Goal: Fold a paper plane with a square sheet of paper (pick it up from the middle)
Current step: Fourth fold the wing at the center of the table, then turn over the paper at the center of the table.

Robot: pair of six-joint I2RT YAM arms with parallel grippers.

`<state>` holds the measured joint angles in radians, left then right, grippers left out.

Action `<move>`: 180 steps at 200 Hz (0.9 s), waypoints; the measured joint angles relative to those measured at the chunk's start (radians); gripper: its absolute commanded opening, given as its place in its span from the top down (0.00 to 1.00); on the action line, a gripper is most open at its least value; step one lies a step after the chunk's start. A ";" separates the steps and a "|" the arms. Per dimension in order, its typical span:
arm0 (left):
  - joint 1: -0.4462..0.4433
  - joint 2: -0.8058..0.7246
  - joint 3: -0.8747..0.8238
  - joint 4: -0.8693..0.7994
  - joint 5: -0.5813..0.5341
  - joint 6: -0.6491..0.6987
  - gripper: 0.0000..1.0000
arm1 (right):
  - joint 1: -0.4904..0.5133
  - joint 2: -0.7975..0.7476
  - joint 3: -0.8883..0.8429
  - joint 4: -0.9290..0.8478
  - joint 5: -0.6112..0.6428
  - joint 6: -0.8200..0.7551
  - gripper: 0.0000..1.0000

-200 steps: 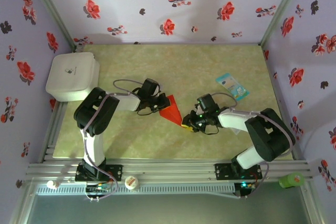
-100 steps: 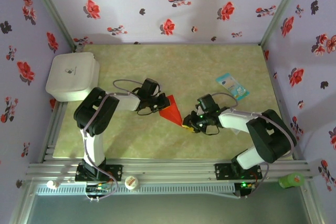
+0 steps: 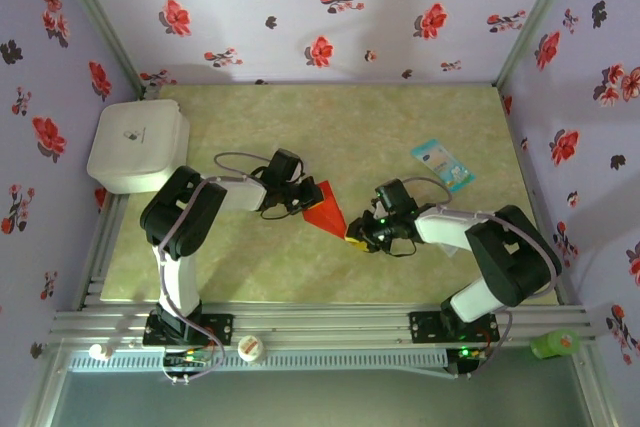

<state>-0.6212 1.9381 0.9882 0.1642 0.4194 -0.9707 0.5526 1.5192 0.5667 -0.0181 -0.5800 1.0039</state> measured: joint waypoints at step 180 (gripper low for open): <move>0.005 0.003 0.000 0.005 0.013 -0.007 0.90 | -0.016 0.066 -0.001 0.244 0.002 0.019 0.78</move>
<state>-0.6167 1.9408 0.9878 0.1692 0.4328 -0.9775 0.5365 1.5848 0.5659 0.2260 -0.5785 1.0225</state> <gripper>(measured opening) 0.093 0.248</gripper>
